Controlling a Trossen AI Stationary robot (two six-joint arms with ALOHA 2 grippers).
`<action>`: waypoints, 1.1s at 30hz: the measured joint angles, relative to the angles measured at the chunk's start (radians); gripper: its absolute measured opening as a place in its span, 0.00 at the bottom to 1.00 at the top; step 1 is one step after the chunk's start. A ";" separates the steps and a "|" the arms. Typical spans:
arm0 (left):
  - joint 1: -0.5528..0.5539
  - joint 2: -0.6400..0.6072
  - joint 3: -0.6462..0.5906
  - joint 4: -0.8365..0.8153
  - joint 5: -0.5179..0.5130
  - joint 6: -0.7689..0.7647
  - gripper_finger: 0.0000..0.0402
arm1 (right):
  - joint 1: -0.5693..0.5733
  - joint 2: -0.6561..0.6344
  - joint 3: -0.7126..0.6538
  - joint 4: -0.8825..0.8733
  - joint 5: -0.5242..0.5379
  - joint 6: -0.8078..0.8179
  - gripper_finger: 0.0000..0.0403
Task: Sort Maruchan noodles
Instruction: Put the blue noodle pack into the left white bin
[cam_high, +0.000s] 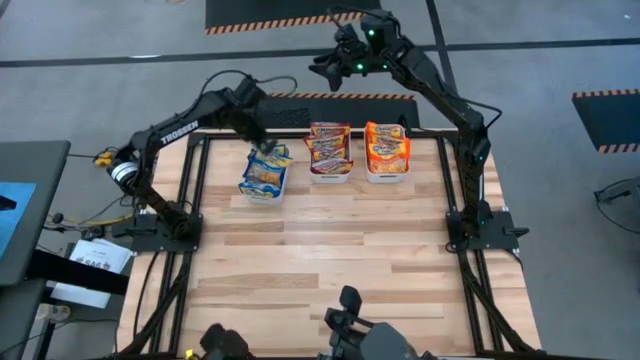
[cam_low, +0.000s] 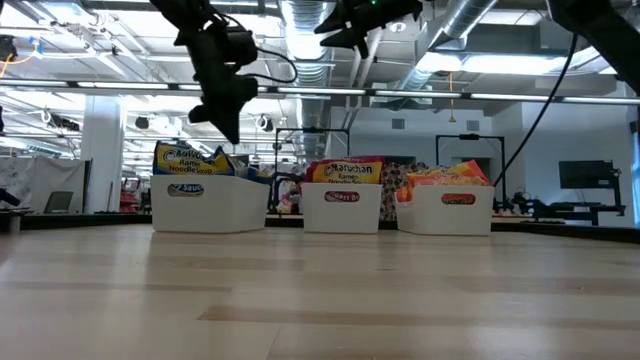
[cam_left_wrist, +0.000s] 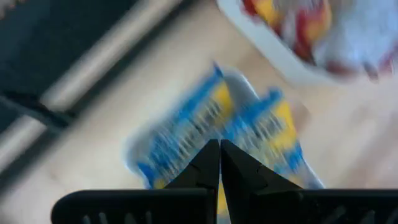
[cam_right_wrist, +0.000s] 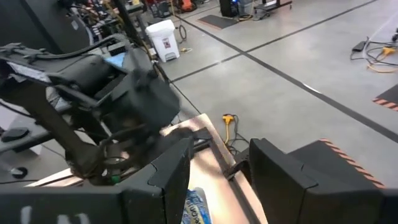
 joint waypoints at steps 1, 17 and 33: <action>0.007 0.003 0.000 0.037 -0.009 -0.004 0.00 | 0.005 0.000 0.000 0.001 0.000 0.000 0.47; 0.006 0.145 0.000 -0.011 0.084 -0.033 0.00 | 0.020 0.000 0.000 0.001 0.000 0.000 0.47; -0.026 0.122 0.000 -0.147 0.227 0.036 0.00 | 0.017 0.000 0.000 0.001 0.050 -0.004 0.47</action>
